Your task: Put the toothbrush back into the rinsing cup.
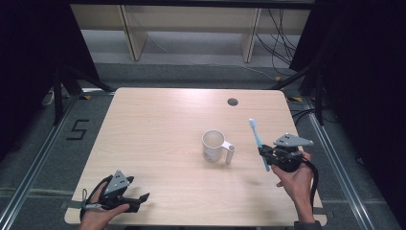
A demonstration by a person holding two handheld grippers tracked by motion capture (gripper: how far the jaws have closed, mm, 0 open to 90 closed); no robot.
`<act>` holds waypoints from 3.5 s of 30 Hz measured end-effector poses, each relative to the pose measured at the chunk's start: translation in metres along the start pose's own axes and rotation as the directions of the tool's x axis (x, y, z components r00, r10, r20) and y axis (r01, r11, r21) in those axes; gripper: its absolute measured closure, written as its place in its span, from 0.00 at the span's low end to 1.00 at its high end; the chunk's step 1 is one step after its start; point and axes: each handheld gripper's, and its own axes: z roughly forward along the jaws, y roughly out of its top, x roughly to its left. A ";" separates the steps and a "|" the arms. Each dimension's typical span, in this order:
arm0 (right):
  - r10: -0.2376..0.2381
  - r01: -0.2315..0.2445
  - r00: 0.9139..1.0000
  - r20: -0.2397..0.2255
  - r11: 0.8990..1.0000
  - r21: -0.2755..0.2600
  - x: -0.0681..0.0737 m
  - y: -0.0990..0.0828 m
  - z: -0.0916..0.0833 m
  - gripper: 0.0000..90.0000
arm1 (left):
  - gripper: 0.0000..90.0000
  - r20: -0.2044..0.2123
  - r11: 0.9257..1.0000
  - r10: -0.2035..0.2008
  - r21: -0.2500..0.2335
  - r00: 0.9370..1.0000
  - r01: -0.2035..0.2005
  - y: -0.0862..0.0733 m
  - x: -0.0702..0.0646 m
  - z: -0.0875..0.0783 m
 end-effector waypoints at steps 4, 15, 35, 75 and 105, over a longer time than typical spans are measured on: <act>-0.010 0.010 1.000 -0.021 0.999 -0.032 0.000 0.003 0.000 0.88 | 0.18 -0.010 1.000 0.011 0.010 1.000 -0.011 0.000 0.001 0.000; 0.014 -0.015 1.000 -0.010 0.988 -0.154 -0.002 0.010 -0.005 0.88 | 0.18 -0.003 1.000 0.000 0.002 1.000 0.000 0.000 0.000 0.000; 0.010 -0.025 0.998 -0.069 0.975 -0.220 0.014 0.028 0.004 0.88 | 0.18 -0.015 1.000 -0.009 0.005 1.000 0.009 0.000 0.001 -0.002; -0.047 -0.014 0.983 -0.175 0.942 -0.334 0.034 0.051 0.044 0.88 | 0.18 -0.008 1.000 0.014 0.014 1.000 -0.014 0.000 0.003 -0.002; -0.055 -0.024 0.978 -0.201 0.929 -0.369 0.035 0.042 0.053 0.88 | 0.18 -0.012 1.000 0.006 0.016 1.000 -0.006 0.000 0.002 -0.003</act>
